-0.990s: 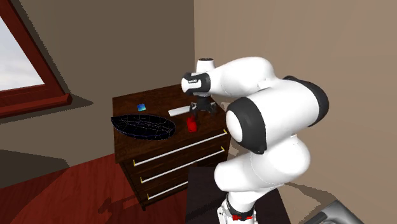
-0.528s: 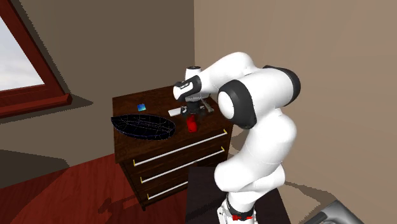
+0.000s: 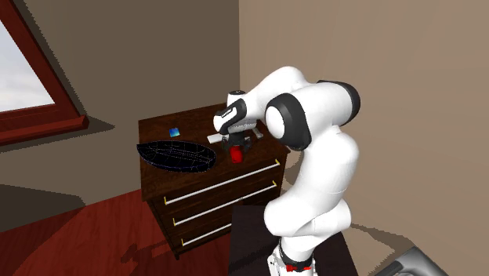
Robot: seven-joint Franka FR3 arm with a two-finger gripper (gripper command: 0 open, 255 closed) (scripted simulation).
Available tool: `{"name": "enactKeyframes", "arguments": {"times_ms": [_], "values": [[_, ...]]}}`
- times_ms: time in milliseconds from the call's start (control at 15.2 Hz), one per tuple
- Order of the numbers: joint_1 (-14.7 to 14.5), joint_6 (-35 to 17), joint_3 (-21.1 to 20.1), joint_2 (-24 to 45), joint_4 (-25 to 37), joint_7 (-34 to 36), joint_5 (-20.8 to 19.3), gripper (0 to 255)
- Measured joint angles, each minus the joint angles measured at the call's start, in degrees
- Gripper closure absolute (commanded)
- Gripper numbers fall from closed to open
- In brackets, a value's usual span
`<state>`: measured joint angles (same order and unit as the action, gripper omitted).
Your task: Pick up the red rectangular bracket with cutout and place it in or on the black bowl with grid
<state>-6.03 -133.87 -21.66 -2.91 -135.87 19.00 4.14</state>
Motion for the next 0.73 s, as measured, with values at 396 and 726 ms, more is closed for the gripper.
{"name": "enactKeyframes", "arguments": {"times_ms": [396,726], "values": [[0.0,-0.6,-0.1,0.4,-0.2,0.2,-0.2,0],[0.0,-0.6,-0.1,0.4,-0.2,0.2,-0.2,255]]}}
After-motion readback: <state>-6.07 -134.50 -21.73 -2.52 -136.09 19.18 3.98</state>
